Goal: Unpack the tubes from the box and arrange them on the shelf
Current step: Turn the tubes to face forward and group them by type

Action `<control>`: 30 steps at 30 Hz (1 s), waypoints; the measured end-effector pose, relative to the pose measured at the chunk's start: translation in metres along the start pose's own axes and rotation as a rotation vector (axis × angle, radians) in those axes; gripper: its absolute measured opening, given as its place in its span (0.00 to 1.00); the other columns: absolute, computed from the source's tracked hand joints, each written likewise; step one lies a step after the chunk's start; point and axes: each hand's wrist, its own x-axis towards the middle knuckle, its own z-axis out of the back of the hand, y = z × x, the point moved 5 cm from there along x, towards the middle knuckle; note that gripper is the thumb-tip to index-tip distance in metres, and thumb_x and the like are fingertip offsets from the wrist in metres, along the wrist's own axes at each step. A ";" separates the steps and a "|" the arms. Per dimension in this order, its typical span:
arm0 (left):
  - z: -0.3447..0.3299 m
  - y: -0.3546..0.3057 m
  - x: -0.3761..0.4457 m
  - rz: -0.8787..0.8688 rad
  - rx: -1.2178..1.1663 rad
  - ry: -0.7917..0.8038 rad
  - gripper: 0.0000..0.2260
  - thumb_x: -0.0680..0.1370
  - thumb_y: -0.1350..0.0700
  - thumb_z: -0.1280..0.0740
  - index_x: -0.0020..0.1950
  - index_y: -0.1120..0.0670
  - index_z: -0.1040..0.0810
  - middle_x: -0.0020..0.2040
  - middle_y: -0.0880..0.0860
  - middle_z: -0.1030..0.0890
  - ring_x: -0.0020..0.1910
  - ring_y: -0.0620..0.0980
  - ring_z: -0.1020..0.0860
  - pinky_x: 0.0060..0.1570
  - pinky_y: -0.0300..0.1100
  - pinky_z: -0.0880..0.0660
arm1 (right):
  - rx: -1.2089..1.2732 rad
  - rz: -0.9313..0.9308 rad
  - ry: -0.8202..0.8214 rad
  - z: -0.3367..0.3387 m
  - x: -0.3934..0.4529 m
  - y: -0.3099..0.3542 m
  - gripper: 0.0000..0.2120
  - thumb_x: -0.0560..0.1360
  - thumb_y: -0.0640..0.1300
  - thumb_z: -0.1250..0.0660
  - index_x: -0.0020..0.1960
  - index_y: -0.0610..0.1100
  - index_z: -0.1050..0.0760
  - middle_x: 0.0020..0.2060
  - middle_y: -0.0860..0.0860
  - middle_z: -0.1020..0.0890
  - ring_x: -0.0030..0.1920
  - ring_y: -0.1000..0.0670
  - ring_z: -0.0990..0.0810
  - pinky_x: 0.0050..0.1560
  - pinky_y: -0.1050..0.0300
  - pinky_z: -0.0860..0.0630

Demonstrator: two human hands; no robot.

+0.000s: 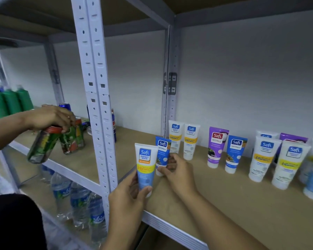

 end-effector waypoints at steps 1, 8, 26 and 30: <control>0.001 0.000 0.000 0.000 0.002 -0.007 0.27 0.69 0.69 0.24 0.60 0.45 0.22 0.45 0.28 0.18 0.48 0.32 0.18 0.46 0.24 0.25 | 0.001 0.001 0.002 -0.003 0.002 0.000 0.18 0.67 0.37 0.22 0.51 0.50 0.23 0.41 0.59 0.17 0.38 0.63 0.18 0.40 0.70 0.23; 0.004 -0.003 0.002 -0.017 0.033 -0.030 0.30 0.68 0.68 0.23 0.57 0.37 0.24 0.49 0.28 0.19 0.49 0.32 0.18 0.50 0.26 0.24 | 0.003 0.016 0.002 -0.015 0.011 -0.001 0.16 0.68 0.36 0.23 0.52 0.49 0.22 0.40 0.60 0.17 0.37 0.64 0.18 0.39 0.70 0.23; -0.012 -0.010 0.002 0.004 0.021 0.104 0.22 0.67 0.65 0.21 0.57 0.49 0.20 0.48 0.41 0.16 0.46 0.31 0.19 0.45 0.23 0.24 | -0.433 0.046 0.203 0.049 -0.042 -0.010 0.21 0.70 0.56 0.26 0.61 0.52 0.21 0.56 0.57 0.17 0.57 0.59 0.21 0.62 0.61 0.26; -0.027 -0.011 -0.002 0.028 0.035 0.183 0.22 0.65 0.61 0.19 0.58 0.52 0.18 0.48 0.44 0.15 0.46 0.36 0.17 0.49 0.31 0.21 | -0.473 0.032 0.376 0.082 -0.080 -0.003 0.28 0.70 0.65 0.30 0.66 0.54 0.23 0.67 0.60 0.24 0.67 0.64 0.29 0.70 0.68 0.37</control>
